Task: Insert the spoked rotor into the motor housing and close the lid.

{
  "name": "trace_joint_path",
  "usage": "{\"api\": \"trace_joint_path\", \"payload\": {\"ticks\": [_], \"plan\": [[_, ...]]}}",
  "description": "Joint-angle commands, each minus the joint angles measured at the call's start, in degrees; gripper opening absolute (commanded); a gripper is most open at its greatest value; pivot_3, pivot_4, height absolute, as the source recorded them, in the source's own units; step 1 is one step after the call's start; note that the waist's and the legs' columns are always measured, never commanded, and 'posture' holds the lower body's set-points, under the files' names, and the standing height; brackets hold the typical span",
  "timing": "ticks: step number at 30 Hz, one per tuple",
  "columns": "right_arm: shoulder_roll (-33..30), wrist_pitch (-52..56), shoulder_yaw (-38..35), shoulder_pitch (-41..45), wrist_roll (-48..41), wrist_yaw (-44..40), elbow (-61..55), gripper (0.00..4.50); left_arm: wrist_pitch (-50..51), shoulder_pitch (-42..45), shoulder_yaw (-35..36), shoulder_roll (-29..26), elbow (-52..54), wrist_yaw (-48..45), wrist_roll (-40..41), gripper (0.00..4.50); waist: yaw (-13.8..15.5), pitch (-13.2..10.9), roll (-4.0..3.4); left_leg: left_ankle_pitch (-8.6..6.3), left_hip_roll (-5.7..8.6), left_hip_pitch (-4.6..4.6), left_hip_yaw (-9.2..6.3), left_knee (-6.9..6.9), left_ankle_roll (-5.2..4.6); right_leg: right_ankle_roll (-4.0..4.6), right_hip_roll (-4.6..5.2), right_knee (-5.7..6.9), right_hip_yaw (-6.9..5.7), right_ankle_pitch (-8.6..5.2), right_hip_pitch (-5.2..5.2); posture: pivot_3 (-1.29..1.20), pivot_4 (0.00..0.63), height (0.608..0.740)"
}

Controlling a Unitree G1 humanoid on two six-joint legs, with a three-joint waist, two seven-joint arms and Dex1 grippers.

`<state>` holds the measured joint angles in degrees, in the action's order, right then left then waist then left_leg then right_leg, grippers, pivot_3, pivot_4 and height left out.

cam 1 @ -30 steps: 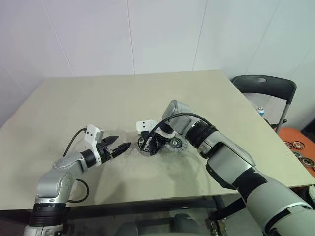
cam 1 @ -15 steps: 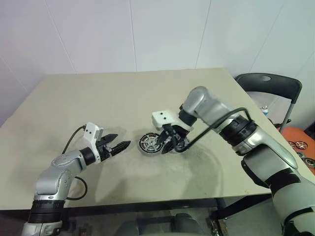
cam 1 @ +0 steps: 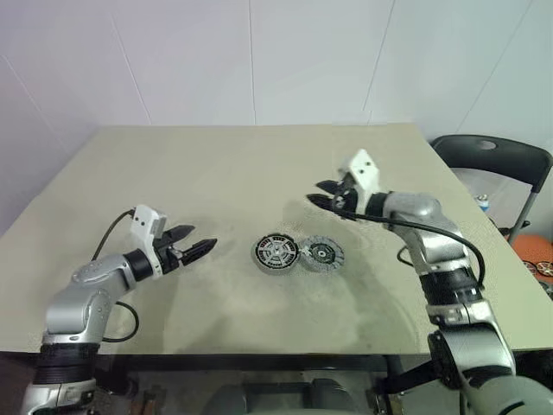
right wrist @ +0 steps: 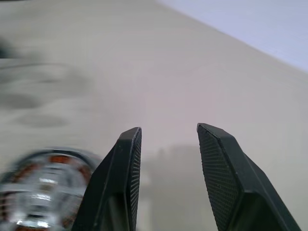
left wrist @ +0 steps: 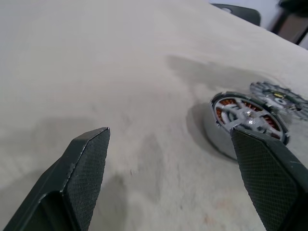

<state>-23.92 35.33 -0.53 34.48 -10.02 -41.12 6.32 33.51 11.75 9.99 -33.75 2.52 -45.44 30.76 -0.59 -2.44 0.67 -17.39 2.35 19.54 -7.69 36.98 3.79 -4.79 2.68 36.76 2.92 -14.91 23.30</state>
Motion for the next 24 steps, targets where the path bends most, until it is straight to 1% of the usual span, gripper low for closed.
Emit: {"api": "trace_joint_path", "payload": {"ticks": [1,3,5,8,11,15,18,22,24], "plan": [[2.6,7.5,-5.5,-5.7,-4.4,6.3,-9.9,1.92,0.5,3.6,1.0,-1.2,0.1,-1.8,1.5,4.26,-0.1,0.0,0.00,0.00,-0.01,-0.02,0.00,-0.01,0.00,0.00,-0.02,0.01,0.00,0.00,-0.02,0.00,0.000,0.740],[5.7,12.7,-9.5,-9.5,-8.2,9.7,-14.8,1.92,0.6,4.9,0.7,-1.3,-0.2,-2.6,1.6,4.26,-0.2,0.0,-0.02,-0.01,-0.07,-0.05,0.00,-0.04,-0.02,0.00,-0.07,0.01,0.00,0.00,-0.03,0.00,0.000,0.740],[8.0,17.0,-12.9,-11.9,-10.3,13.4,-16.7,1.92,-0.8,5.1,0.3,-0.8,0.2,-3.1,1.2,4.26,-0.5,0.0,-0.07,-0.01,-0.08,-0.07,0.03,-0.04,-0.03,-0.01,-0.09,0.04,0.03,0.00,-0.01,0.00,0.000,0.740],[7.9,18.8,-12.6,-17.1,-9.8,15.8,-18.8,1.92,-2.5,4.4,0.1,0.7,1.7,-4.3,1.9,4.26,-0.3,0.0,-0.09,-0.01,-0.07,-0.10,0.10,0.02,-0.04,-0.01,-0.08,0.05,0.09,0.00,-0.06,0.00,0.000,0.740],[8.5,20.7,-14.4,-20.4,-10.8,18.3,-19.9,1.92,-2.8,4.0,-0.6,0.8,1.8,-5.0,1.5,4.26,-0.2,0.0,-0.09,-0.02,-0.07,-0.11,0.10,0.03,-0.04,-0.01,-0.09,-0.04,0.08,-0.01,-0.13,0.00,0.000,0.740],[8.9,22.6,-17.3,-20.8,-13.5,20.4,-21.4,1.92,-3.2,4.1,-0.7,0.7,1.1,-5.9,1.2,4.26,-0.3,0.0,-0.10,-0.01,-0.07,-0.11,0.12,0.06,-0.05,-0.02,-0.10,-0.08,0.08,-0.01,-0.16,0.00,0.000,0.740],[8.3,21.1,-19.4,-20.1,-13.8,21.6,-19.7,1.34,-3.5,4.7,-0.9,0.9,0.2,-6.2,0.9,4.26,-0.4,0.0,-0.10,-0.01,-0.08,-0.15,0.14,0.06,-0.05,-0.02,-0.13,-0.08,0.08,-0.01,-0.19,0.00,0.000,0.740],[7.6,18.9,-21.2,-18.9,-13.5,23.3,-17.0,0.02,-4.2,5.4,-1.7,1.7,-0.6,-6.0,0.6,4.26,-0.3,-0.1,-0.11,-0.01,-0.08,-0.14,0.14,0.05,-0.05,-0.02,-0.13,-0.12,0.08,-0.01,-0.20,0.00,0.000,0.740],[7.1,19.0,-20.6,-18.8,-13.4,23.4,-16.0,0.02,-4.7,5.6,-2.3,2.1,-1.2,-6.0,0.1,4.26,-0.3,0.0,-0.10,-0.01,-0.08,-0.14,0.14,0.05,-0.06,-0.02,-0.13,-0.15,0.08,-0.01,-0.21,0.00,0.000,0.740]]}}
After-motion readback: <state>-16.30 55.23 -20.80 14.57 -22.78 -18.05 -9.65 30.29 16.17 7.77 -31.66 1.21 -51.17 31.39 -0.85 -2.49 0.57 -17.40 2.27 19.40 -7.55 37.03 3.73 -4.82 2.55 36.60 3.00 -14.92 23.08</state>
